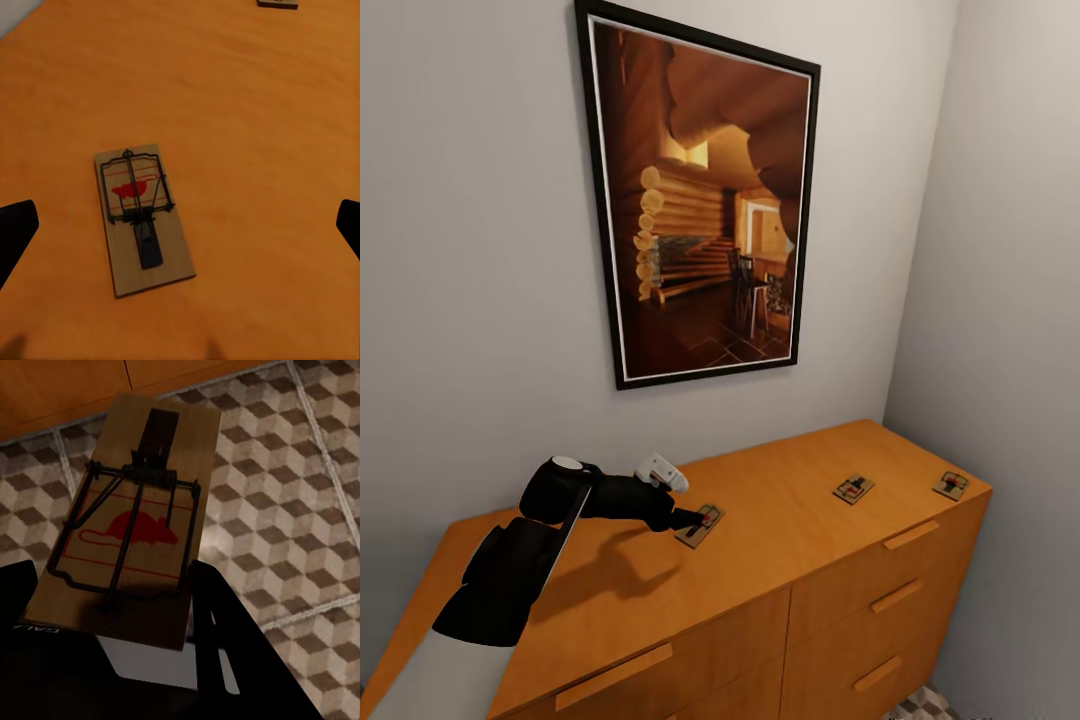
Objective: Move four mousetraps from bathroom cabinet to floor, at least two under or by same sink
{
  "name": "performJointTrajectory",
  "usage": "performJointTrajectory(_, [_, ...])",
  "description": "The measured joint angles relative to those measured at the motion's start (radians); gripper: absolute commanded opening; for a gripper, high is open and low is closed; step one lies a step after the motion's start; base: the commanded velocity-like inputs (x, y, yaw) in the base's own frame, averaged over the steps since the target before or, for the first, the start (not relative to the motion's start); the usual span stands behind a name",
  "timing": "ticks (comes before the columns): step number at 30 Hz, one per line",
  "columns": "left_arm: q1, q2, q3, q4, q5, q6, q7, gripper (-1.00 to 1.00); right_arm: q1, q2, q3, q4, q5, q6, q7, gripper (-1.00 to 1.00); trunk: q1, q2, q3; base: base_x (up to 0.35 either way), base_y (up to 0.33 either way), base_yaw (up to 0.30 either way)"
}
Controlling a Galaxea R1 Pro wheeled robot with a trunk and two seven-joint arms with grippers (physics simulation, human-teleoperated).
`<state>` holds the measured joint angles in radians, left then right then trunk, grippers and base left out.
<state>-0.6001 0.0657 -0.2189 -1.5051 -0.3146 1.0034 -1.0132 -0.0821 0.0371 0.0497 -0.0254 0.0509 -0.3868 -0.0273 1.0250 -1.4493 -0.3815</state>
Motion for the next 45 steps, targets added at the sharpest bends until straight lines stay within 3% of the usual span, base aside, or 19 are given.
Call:
performJointTrajectory(26, [0.0, 0.0, -0.002, 0.001, 0.0, 0.0, 0.0, 1.0, 0.0, 0.001, 0.0, 0.001, 0.0, 0.0, 0.0, -1.0, 0.0, 0.0, -0.039, 0.031, 0.0, 0.0])
performJointTrajectory(45, [0.0, 0.0, -0.007, 0.002, 0.0, 0.0, 0.0, 1.0, 0.0, 0.001, 0.0, 0.002, -0.001, 0.0, 0.0, -1.0, 0.0, 0.0, -0.042, 0.045, 0.0, 0.0])
